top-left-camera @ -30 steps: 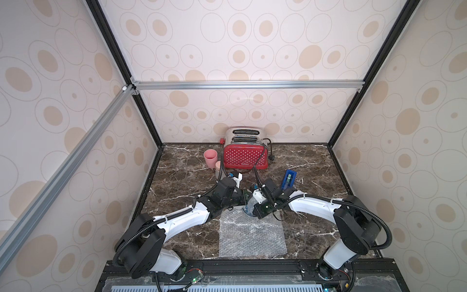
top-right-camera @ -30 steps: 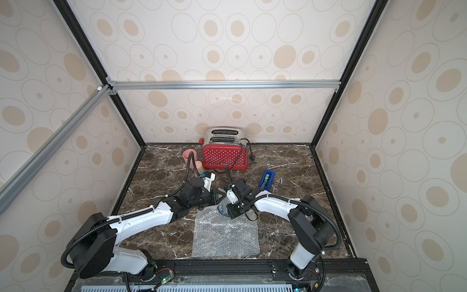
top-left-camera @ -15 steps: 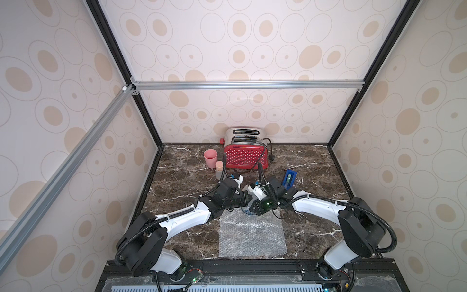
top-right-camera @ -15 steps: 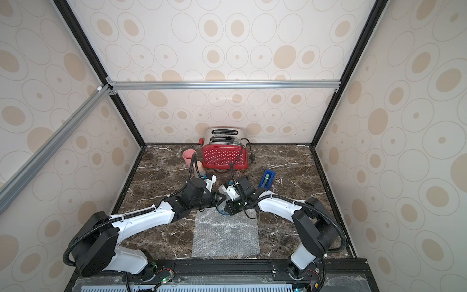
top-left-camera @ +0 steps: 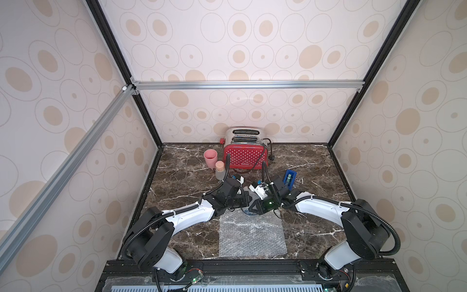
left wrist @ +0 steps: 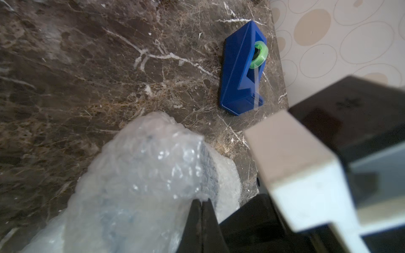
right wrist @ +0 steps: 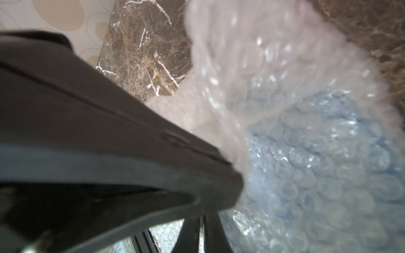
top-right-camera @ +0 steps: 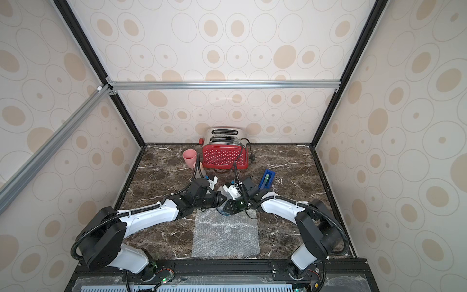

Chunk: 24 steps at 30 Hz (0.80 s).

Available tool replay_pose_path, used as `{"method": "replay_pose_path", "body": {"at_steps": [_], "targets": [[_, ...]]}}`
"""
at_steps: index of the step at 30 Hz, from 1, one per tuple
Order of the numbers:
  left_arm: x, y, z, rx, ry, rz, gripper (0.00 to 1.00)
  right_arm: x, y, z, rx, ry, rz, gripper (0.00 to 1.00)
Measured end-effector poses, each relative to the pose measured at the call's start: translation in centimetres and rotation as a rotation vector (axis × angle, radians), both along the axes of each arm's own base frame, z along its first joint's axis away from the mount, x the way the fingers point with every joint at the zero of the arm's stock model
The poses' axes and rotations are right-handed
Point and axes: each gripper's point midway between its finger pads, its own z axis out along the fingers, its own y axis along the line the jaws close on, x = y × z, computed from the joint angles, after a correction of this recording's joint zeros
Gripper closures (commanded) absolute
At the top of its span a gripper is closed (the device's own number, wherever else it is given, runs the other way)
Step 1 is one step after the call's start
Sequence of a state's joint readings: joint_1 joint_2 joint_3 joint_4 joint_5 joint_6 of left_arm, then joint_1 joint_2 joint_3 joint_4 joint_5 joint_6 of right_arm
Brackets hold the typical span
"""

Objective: Wrap bowls in bubble wrap
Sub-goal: Wrap the bowl in bubble wrap.

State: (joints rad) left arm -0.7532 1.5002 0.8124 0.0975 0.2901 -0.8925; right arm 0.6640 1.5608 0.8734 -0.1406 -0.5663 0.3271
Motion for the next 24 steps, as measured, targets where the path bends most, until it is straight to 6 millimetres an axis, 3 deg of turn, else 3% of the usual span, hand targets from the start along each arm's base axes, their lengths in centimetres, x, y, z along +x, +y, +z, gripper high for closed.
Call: {"method": "replay_pose_path", "body": {"at_steps": [18,24], "targets": [[-1.2,-0.7,-2.6,0.042,0.109,-0.069,1.0,-0.3,-0.3,-0.3,0.0,0.022,0.0,0.9],[-1.3,-0.9,-3.2,0.063,0.127,-0.09,1.0,-0.5,-0.5,-0.5,-0.009,0.034,-0.002,0.82]]}}
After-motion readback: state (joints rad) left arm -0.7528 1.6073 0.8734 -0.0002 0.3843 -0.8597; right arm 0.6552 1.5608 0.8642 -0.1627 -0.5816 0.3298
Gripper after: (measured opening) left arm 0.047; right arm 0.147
